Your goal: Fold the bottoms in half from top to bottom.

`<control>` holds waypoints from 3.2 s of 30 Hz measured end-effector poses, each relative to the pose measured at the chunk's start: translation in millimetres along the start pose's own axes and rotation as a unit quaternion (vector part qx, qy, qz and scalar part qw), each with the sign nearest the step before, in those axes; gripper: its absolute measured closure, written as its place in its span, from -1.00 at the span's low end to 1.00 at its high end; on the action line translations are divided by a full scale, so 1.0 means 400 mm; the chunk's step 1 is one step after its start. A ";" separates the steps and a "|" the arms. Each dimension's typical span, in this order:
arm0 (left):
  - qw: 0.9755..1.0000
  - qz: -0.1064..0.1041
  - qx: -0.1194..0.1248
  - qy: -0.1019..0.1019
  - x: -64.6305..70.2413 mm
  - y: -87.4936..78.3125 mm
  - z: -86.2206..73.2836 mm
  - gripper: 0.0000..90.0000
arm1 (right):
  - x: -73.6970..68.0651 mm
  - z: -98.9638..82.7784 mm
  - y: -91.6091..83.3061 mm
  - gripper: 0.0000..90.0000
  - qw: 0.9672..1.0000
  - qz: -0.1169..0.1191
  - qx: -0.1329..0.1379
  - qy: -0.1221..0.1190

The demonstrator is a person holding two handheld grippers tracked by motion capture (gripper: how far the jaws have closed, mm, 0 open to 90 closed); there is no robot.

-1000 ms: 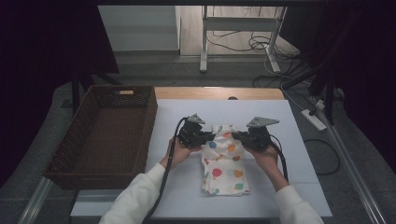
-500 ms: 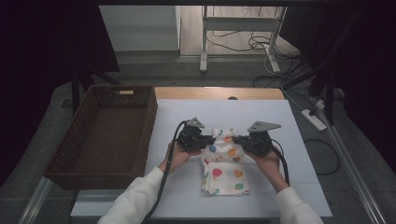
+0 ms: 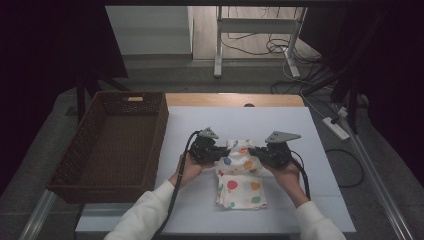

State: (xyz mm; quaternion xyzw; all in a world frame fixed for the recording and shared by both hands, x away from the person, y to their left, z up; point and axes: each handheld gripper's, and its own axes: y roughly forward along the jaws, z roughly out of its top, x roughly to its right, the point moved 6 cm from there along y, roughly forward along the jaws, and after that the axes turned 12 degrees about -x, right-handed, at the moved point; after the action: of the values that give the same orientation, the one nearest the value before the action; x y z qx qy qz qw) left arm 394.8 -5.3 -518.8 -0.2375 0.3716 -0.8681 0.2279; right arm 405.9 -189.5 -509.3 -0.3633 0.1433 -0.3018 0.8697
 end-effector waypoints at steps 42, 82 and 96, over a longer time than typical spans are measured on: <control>1.000 -0.010 -0.008 0.010 0.045 -0.001 -0.031 0.80 | -0.031 -0.033 -0.028 0.89 1.000 0.016 -0.002 0.002; 0.999 -0.028 -0.041 0.016 0.071 0.030 -0.082 0.74 | -0.086 -0.103 -0.036 0.85 0.999 0.027 -0.026 -0.006; 0.997 -0.037 -0.057 0.029 0.092 0.041 -0.103 0.62 | -0.112 -0.135 -0.055 0.77 0.999 0.023 -0.033 -0.024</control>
State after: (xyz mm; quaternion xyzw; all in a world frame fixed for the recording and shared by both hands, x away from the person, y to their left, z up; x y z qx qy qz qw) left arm 345.5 -14.3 -547.5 -0.2386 0.4174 -0.8600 0.1711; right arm 336.5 -202.9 -529.7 -0.3956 0.1410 -0.2681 0.8670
